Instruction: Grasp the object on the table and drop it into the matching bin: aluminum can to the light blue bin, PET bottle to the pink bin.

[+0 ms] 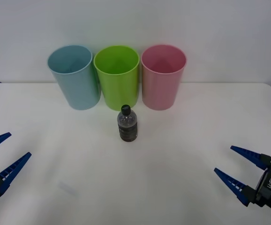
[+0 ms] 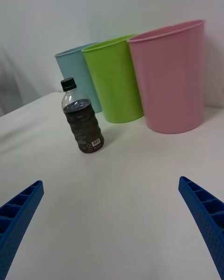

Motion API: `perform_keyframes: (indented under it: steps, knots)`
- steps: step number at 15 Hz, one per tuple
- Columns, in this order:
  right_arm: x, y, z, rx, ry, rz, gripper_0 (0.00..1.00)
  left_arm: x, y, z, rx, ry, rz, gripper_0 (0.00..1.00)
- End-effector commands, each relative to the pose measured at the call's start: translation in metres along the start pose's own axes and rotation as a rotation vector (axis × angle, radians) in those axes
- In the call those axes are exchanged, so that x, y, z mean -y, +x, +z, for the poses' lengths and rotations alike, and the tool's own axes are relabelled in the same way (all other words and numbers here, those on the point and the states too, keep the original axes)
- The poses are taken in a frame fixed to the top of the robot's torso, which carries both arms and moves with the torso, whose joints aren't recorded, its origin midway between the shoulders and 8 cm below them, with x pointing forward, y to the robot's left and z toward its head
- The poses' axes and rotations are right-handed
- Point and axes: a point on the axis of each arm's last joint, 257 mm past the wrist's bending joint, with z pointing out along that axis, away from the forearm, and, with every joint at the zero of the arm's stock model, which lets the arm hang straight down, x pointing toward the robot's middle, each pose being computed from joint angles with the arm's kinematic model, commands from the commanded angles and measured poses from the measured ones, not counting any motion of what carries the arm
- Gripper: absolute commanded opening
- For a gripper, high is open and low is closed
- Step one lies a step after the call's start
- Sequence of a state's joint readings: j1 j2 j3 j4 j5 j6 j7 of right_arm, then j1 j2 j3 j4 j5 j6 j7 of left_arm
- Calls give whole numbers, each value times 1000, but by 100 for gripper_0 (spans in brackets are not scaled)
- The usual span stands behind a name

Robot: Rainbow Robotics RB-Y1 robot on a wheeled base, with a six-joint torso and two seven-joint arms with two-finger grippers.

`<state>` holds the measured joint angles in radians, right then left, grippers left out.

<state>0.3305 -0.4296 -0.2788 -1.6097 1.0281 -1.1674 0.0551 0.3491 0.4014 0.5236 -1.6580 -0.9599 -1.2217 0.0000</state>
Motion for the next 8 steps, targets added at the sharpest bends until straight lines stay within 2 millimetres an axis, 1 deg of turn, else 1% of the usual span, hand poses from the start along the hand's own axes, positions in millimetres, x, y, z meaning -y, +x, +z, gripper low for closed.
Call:
perform_keyframes:
  steps: [1,3,8]
  knots:
    - [-8,9,21,-6,-10,-3,100,0,0,0,0,0,0,100]
    - [-13,17,36,-14,-6,-6,100,0,0,0,0,0,0,100]
    - [-23,28,78,-21,0,-20,100,0,0,0,0,0,0,100]
